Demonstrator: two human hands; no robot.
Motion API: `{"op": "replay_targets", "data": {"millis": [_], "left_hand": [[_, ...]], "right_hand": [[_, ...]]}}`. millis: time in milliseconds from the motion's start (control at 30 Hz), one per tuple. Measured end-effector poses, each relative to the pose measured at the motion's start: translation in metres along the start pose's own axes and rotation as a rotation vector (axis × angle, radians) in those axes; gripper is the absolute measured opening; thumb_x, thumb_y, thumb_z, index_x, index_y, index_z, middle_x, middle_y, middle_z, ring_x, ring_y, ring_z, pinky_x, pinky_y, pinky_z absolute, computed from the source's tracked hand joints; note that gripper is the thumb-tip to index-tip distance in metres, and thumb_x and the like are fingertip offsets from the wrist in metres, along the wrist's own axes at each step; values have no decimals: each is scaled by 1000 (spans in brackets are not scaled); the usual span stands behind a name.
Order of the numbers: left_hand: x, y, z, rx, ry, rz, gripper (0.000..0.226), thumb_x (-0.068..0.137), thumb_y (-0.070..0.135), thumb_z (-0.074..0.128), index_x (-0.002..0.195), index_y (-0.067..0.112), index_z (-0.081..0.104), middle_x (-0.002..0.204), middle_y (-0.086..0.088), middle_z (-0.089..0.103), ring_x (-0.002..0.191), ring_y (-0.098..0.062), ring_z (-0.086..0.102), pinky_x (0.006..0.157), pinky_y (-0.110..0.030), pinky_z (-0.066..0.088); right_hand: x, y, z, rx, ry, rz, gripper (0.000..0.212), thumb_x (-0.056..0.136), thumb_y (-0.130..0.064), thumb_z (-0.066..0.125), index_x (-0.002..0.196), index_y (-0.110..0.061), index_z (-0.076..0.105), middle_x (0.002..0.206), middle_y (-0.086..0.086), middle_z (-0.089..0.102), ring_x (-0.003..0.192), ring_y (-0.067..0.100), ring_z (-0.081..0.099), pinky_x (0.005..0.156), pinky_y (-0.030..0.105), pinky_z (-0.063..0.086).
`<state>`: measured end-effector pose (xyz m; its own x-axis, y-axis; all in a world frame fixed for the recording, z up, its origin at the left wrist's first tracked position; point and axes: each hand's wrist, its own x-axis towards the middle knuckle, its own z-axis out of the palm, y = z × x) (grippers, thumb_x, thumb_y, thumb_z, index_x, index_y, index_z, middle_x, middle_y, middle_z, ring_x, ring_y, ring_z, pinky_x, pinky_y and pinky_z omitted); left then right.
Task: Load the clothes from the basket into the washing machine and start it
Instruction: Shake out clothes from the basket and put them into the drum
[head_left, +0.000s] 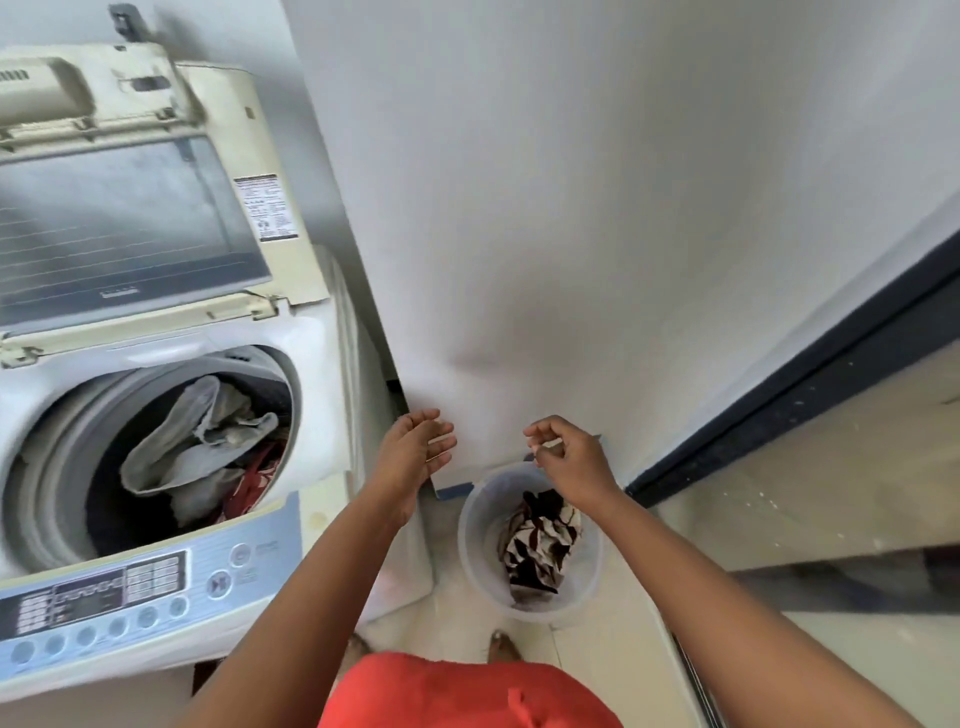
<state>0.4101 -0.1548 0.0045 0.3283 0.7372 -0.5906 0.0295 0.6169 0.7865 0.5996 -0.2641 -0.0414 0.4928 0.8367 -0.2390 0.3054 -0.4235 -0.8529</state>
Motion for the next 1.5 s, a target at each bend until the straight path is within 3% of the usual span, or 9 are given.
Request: {"op": "replay_targets", "data": {"millis": [133, 267, 400, 733, 933, 1067, 1167, 1300, 1500], "left_hand": [[2, -26, 21, 93, -36, -67, 20, 99, 10, 54, 119, 11, 56, 108, -10, 66, 98, -25, 64, 83, -31, 53], [14, -51, 28, 217, -61, -144, 21, 98, 10, 55, 118, 13, 57, 106, -9, 66, 92, -21, 63, 78, -30, 51], [33, -75, 32, 317, -74, -220, 24, 96, 10, 57, 120, 12, 57, 105, -8, 66, 85, -17, 62, 74, -28, 49], [70, -172, 30, 640, -273, -471, 28, 96, 17, 59, 124, 21, 56, 111, -5, 64, 101, -19, 59, 95, -40, 49], [113, -248, 26, 797, -342, -544, 33, 95, 22, 61, 127, 20, 52, 104, -3, 63, 85, -14, 57, 74, -27, 45], [163, -296, 36, 831, -356, -535, 39, 95, 21, 61, 132, 18, 49, 117, -4, 59, 102, -21, 57, 94, -37, 50], [204, -325, 42, 827, -368, -490, 39, 94, 21, 63, 130, 18, 51, 107, 1, 62, 102, -19, 59, 102, -40, 48], [252, -365, 33, 724, -326, -473, 35, 94, 21, 63, 128, 24, 54, 108, 5, 65, 98, -6, 60, 93, -32, 48], [280, -402, 1, 831, -342, -472, 35, 95, 27, 63, 128, 27, 50, 115, 5, 62, 116, -17, 57, 102, -36, 46]], "right_hand": [[-2, 35, -20, -13, 7, 93, 27, 90, -2, 61, 92, -28, 64, 92, -8, 66, 90, 13, 65, 84, 23, 52], [-7, 71, -30, -8, 19, 210, 20, 89, -3, 63, 100, -20, 67, 101, -1, 68, 98, 16, 65, 92, 31, 52], [-8, 97, -32, -24, 29, 334, 25, 87, -3, 61, 98, -25, 66, 98, -3, 68, 93, 17, 64, 86, 32, 52], [0, 172, 12, -83, -171, 624, 28, 90, -15, 63, 118, -14, 61, 114, 8, 63, 99, 24, 59, 77, 25, 40], [3, 252, 75, -116, -266, 707, 36, 89, -14, 65, 124, -8, 60, 120, 11, 61, 110, 27, 59, 79, 21, 36], [18, 311, 113, -151, -258, 735, 39, 85, -16, 70, 122, -6, 63, 124, 18, 57, 116, 30, 57, 90, 25, 42], [35, 369, 142, -163, -269, 735, 53, 70, -43, 80, 110, -11, 68, 118, 20, 60, 105, 26, 60, 92, 31, 49], [63, 424, 172, -208, -283, 739, 49, 85, -22, 67, 132, -16, 55, 132, 17, 39, 102, 31, 58, 92, 31, 49], [78, 470, 207, -229, -332, 799, 63, 89, -22, 63, 147, -17, 39, 154, 9, 21, 127, 31, 46, 100, 38, 47]]}}
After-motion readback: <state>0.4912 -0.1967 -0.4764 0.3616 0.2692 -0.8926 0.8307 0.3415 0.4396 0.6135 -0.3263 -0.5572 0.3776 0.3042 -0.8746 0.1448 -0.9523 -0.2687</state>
